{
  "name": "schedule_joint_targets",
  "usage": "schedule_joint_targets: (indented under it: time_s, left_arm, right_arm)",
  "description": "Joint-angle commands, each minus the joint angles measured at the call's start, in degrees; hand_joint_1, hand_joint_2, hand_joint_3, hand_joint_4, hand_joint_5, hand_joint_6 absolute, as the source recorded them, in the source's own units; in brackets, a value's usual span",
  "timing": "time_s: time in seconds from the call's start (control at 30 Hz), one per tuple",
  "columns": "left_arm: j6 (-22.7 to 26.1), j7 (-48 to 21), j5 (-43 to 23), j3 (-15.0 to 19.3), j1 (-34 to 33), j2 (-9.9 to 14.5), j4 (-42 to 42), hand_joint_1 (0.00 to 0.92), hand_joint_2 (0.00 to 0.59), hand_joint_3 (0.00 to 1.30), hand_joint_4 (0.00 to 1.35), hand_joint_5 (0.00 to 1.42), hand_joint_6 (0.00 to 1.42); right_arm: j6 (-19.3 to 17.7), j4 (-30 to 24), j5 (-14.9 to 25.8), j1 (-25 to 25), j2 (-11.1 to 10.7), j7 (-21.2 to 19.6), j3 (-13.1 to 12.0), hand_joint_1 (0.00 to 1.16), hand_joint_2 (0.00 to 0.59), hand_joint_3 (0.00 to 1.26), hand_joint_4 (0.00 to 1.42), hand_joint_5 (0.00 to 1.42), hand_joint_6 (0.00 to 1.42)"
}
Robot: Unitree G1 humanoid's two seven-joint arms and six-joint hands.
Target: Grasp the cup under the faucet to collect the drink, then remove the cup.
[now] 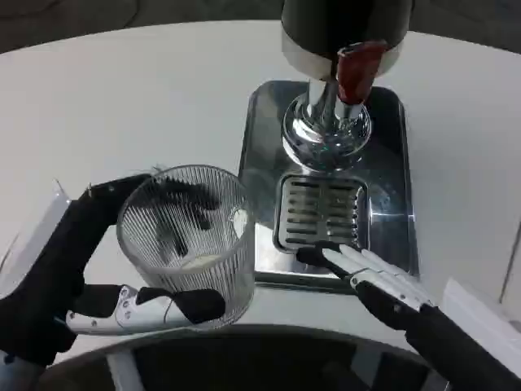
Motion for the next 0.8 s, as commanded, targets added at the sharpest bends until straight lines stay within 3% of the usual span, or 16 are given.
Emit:
schedule_joint_targets:
  time_s: [0.03, 0.8]
  left_arm:
    - [-1.48, 1.15, -0.2, 0.45, -0.58, 0.15, 0.05, 0.726, 0.0, 0.74, 0.81, 0.99, 1.06]
    - [-3.05, 3.28, 1.38, 1.47, -1.44, 0.32, 3.93, 0.726, 0.0, 0.74, 0.82, 0.98, 1.06]
  right_arm:
    - [0.21, -0.53, -0.14, 0.73, 0.28, -0.36, 0.31, 0.63, 0.51, 0.09, 0.03, 0.0, 0.0]
    - [0.35, -0.48, -1.13, 0.72, 0.89, -0.39, 1.48, 0.63, 0.51, 0.09, 0.03, 0.0, 0.0]
